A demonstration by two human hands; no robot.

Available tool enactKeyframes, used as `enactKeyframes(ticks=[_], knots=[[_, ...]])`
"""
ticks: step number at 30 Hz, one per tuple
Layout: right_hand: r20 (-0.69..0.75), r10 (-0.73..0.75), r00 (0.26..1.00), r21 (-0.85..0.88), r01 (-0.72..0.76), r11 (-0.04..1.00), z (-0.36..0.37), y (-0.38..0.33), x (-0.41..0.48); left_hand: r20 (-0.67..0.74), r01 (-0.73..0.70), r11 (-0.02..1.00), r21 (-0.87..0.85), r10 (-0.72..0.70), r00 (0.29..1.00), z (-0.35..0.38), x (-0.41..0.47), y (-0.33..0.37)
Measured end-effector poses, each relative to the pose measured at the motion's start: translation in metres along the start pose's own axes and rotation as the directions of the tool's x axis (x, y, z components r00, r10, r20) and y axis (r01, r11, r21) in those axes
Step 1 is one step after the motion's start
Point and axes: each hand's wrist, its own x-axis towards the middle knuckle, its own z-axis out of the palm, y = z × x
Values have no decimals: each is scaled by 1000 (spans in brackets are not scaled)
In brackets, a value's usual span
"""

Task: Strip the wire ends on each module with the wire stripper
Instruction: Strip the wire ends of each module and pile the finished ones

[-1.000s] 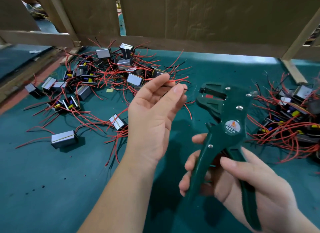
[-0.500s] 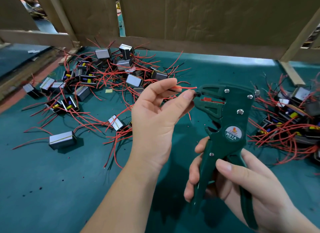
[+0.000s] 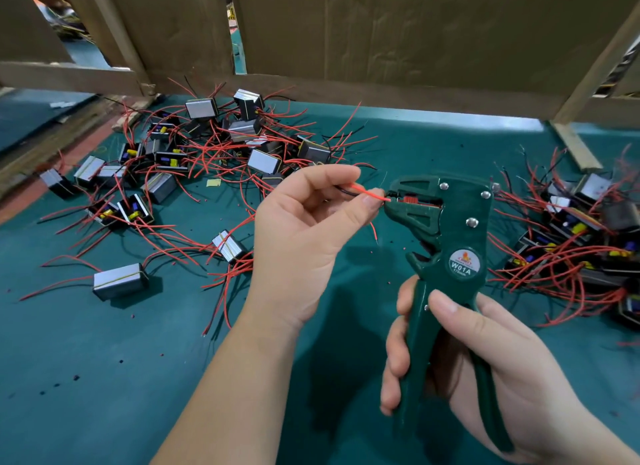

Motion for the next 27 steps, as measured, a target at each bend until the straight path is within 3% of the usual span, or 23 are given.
enactKeyframes(ticks=[3, 7, 13, 15, 18, 20, 24, 27], knots=[[-127, -33, 991, 60, 41, 997, 6, 1, 3, 6, -53, 991, 126, 52, 999, -4, 1, 0], [-260, -51, 964, 149, 92, 985, 3, -4, 10, 91, 34, 966, 255, -59, 994, 0, -1, -6], [-267, -149, 952, 321, 234, 918, -14, -18, 10, 87, 84, 991, 104, -93, 992, -4, -1, -5], [-209, -105, 972, 390, 181, 903, -21, -24, 8, 156, 121, 992, 48, -127, 980, -5, -2, -2], [72, -33, 997, 548, -12, 837, -22, -29, 8, 318, 109, 988, 113, -140, 938, -3, -6, 1], [203, -27, 979, 543, -90, 835, -22, -27, 7, 404, 67, 979, 190, -141, 904, -3, -8, 3], [192, -31, 981, 410, -52, 910, -23, -23, 7, 514, 44, 950, 308, -205, 833, -10, -6, 6], [158, -145, 977, 327, 87, 941, -23, -19, 10, 508, 15, 887, 462, -279, 815, -10, -7, 6]])
